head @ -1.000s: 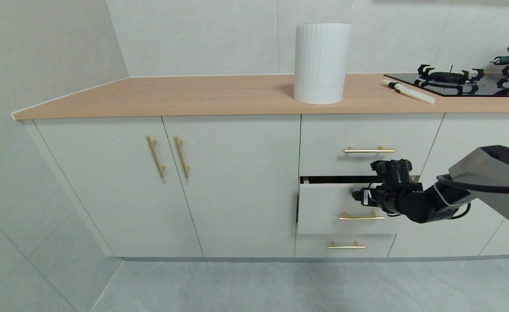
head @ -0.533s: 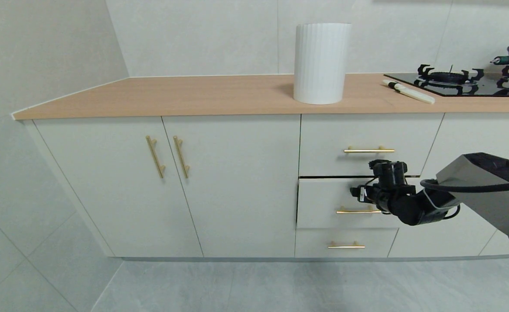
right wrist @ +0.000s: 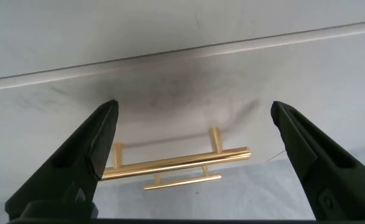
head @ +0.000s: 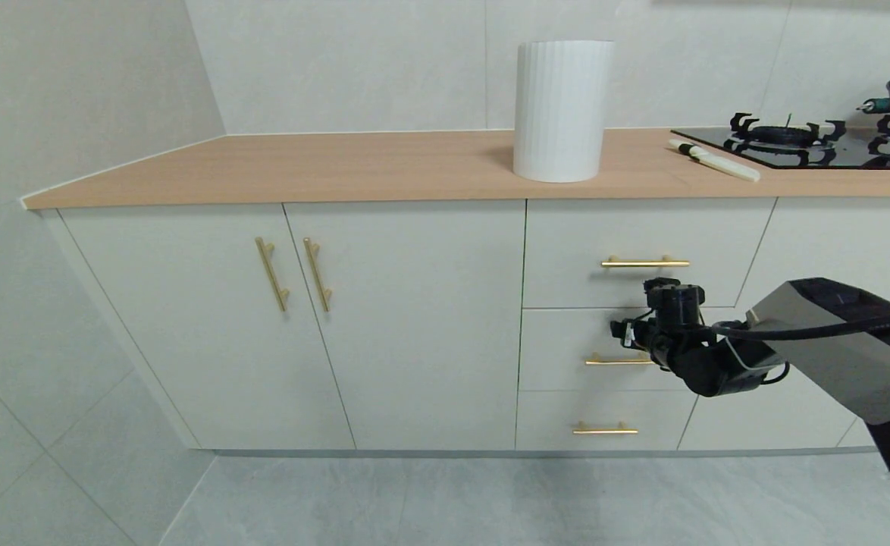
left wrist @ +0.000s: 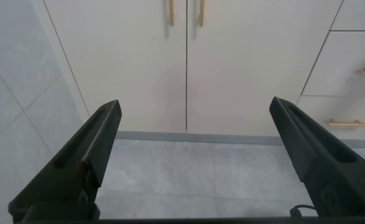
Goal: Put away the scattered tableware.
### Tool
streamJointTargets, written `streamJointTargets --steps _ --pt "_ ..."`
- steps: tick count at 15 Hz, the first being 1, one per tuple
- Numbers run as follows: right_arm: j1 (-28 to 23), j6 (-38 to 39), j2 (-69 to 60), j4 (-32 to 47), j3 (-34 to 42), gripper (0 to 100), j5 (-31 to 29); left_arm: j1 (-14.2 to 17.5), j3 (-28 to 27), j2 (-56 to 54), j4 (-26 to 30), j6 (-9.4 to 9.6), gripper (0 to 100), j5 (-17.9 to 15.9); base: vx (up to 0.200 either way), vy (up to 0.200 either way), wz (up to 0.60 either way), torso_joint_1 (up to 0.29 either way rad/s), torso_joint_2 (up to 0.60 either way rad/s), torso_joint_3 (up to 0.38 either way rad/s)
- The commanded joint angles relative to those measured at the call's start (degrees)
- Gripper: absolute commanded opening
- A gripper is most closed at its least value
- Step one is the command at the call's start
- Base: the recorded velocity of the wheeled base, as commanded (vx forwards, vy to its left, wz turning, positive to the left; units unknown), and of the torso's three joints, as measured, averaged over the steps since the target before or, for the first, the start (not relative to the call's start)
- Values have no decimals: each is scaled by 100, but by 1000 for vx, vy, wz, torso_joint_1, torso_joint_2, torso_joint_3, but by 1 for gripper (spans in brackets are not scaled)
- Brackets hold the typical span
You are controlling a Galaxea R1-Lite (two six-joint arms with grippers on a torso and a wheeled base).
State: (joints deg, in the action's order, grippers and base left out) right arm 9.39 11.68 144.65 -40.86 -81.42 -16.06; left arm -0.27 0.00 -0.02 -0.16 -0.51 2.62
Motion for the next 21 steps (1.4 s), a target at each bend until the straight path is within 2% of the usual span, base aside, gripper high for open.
streamJointTargets --steps 1,4,9,12,16,18,19,21 --pt "-7 27 10 -27 -32 100 -12 0 0 2 -2 -2 100 10 0 0 0 0 0 0" --pt "-16 36 -438 -27 364 100 -126 0 0 2 -2 -2 100 2 0 0 0 0 0 0" --pt "46 -8 -3435 -36 2904 100 -179 0 0 2 -2 -2 100 2 0 0 0 0 0 0" --pt "90 -34 -5228 -387 4266 100 -706 0 0 2 -2 -2 100 2 0 0 0 0 0 0" --pt "11 -676 -7671 -466 5831 100 -768 0 0 2 -2 -2 100 2 0 0 0 0 0 0" --pt "-148 -1168 -9016 -282 6375 100 -847 0 0 2 -2 -2 100 2 0 0 0 0 0 0" --pt "-394 -1449 -9860 105 6560 100 -882 0 0 2 -2 -2 100 2 0 0 0 0 0 0" --pt "-482 -1625 -11029 1019 6604 100 -847 0 0 2 -2 -2 100 2 0 0 0 0 0 0"
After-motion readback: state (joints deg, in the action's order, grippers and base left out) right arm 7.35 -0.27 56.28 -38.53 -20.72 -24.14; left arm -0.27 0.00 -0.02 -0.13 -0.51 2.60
